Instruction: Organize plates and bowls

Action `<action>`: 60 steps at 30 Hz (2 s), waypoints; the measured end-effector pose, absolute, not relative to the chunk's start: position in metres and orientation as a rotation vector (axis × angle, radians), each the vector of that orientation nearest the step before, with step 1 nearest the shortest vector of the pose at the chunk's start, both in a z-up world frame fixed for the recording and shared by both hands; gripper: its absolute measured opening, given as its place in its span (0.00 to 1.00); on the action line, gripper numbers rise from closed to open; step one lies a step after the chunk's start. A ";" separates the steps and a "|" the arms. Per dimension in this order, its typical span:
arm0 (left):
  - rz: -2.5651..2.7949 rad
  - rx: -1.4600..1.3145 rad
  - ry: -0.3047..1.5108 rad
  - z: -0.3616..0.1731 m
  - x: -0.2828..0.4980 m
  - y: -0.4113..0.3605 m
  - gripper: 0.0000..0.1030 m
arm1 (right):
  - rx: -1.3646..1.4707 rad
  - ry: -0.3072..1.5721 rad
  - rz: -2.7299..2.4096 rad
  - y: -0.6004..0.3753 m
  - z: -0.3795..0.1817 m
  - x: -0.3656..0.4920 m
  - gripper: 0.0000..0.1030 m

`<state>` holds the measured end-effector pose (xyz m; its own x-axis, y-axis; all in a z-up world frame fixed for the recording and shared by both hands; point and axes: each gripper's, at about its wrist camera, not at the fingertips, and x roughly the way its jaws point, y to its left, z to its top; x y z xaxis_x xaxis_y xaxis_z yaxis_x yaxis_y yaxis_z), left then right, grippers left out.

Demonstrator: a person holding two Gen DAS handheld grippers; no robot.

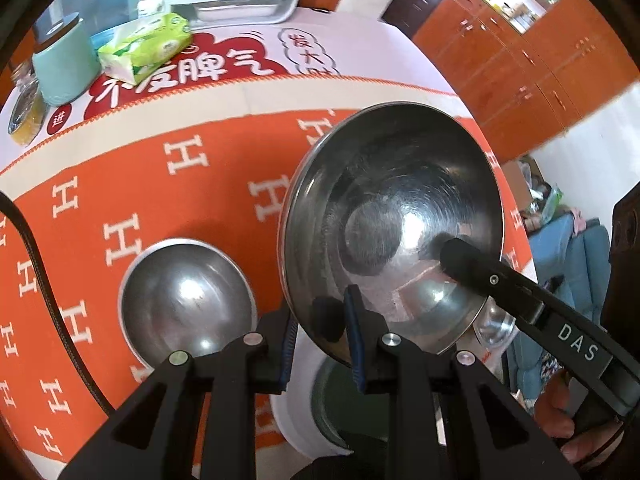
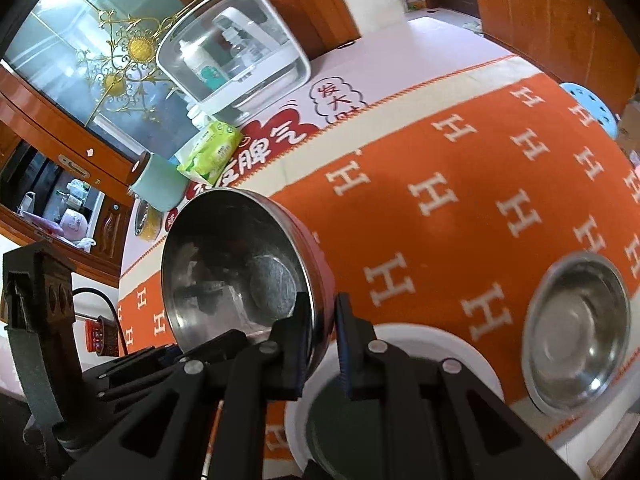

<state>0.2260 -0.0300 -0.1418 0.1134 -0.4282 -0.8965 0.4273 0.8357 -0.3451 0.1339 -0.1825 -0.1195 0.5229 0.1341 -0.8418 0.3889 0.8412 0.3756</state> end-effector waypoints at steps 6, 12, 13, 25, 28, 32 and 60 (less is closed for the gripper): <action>-0.669 0.043 1.318 -0.135 0.191 -0.047 0.20 | 0.588 1.028 -0.193 -0.196 -0.118 0.095 0.11; -0.719 0.070 1.335 -0.133 0.161 -0.071 0.20 | 0.582 1.034 -0.219 -0.213 -0.114 0.062 0.11; -0.725 0.072 1.337 -0.133 0.157 -0.074 0.20 | 0.581 1.036 -0.222 -0.215 -0.114 0.058 0.11; -0.763 0.095 1.378 -0.138 0.118 -0.134 0.20 | 0.590 1.082 -0.254 -0.267 -0.117 0.017 0.11; -0.765 0.098 1.386 -0.141 0.113 -0.149 0.20 | 0.585 1.098 -0.256 -0.281 -0.118 0.011 0.11; -0.764 0.100 1.400 -0.146 0.107 -0.170 0.20 | 0.578 1.126 -0.257 -0.302 -0.120 0.004 0.11; -0.632 0.081 1.536 -0.196 0.085 -0.268 0.24 | 0.617 1.395 -0.101 -0.412 -0.185 0.018 0.11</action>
